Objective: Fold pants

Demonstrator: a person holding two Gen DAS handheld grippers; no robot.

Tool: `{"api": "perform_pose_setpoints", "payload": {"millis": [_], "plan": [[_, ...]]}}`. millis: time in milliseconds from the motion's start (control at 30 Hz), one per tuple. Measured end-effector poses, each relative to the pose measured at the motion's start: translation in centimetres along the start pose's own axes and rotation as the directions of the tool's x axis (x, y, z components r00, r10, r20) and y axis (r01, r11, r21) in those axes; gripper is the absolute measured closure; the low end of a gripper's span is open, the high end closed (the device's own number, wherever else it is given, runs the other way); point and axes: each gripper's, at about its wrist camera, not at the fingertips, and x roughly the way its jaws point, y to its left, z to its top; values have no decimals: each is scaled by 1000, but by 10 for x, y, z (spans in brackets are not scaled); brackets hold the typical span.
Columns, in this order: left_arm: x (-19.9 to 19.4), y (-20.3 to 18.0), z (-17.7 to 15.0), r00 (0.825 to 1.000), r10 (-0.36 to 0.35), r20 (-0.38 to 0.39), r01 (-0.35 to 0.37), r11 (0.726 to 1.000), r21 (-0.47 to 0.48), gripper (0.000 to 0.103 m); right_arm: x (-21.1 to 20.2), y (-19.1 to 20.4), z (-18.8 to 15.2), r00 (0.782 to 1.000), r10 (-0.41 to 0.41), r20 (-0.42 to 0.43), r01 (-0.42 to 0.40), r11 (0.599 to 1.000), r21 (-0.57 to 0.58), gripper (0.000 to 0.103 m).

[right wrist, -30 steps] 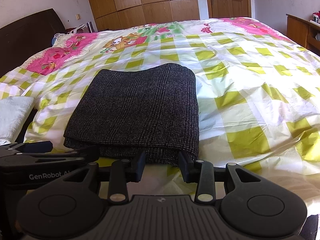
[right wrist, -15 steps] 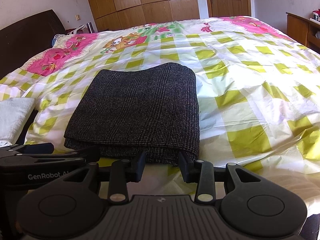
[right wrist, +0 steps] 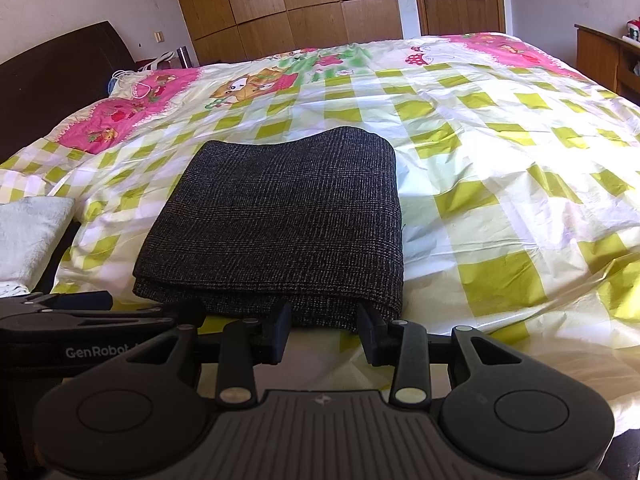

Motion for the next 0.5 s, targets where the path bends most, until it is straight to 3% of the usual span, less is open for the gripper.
{"api": "perform_pose_setpoints", "payload": {"millis": [500], "plan": [[-4,-3,0,1000,4,23,-4,1000,21,0,0,-2,1,1000,-4,-4,4,1000,12,53]]}}
